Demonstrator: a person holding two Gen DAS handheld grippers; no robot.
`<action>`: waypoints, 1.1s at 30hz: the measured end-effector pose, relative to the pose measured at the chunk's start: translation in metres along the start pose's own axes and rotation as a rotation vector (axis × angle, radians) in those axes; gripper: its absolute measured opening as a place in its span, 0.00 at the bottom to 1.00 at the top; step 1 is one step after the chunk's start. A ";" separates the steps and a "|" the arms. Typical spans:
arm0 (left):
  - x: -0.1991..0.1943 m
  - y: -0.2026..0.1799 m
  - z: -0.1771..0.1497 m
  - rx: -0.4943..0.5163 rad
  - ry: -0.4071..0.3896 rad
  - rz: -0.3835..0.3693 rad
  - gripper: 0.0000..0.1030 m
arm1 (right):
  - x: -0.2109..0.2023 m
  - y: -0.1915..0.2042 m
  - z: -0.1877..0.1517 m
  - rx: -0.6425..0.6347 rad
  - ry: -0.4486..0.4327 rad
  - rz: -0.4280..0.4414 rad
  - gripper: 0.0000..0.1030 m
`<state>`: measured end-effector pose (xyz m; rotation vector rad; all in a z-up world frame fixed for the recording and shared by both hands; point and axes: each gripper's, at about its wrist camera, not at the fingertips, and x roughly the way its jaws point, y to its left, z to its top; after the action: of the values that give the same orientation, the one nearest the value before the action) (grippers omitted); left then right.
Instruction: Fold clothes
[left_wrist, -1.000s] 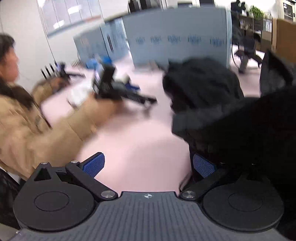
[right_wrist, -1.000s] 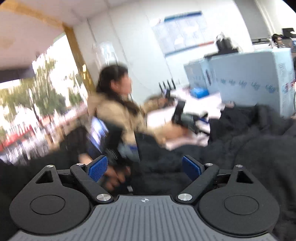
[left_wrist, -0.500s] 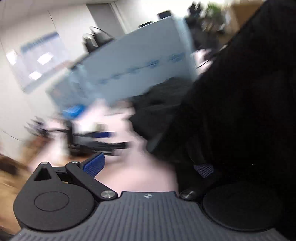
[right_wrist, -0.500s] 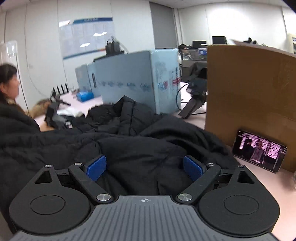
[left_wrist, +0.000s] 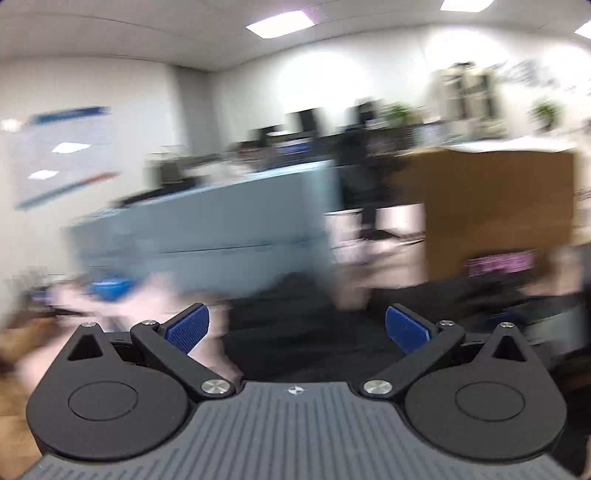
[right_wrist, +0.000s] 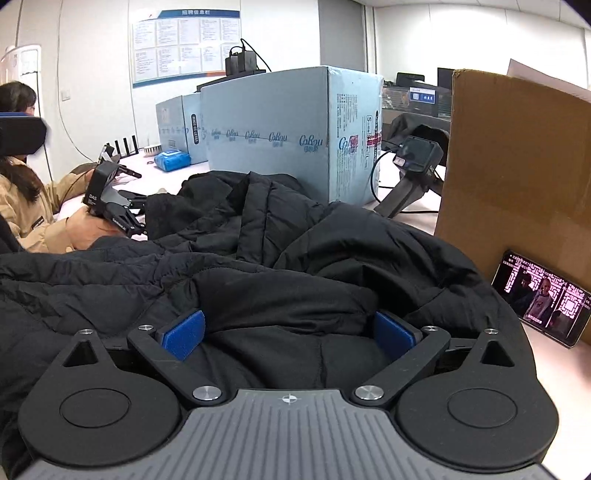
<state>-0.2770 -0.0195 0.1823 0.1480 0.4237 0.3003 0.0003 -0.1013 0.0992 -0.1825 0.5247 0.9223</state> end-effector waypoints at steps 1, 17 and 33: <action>0.008 -0.011 -0.001 0.025 0.020 -0.049 1.00 | -0.004 -0.004 0.003 0.016 -0.011 0.000 0.95; 0.143 0.013 -0.102 -0.144 0.462 -0.062 1.00 | 0.060 -0.047 -0.018 0.133 0.112 0.009 0.99; 0.153 -0.011 -0.134 -0.123 0.317 0.023 1.00 | 0.091 -0.060 -0.041 0.158 0.071 -0.002 1.00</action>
<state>-0.1981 0.0295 0.0005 -0.0159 0.7160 0.3735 0.0783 -0.0877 0.0135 -0.0734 0.6606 0.8705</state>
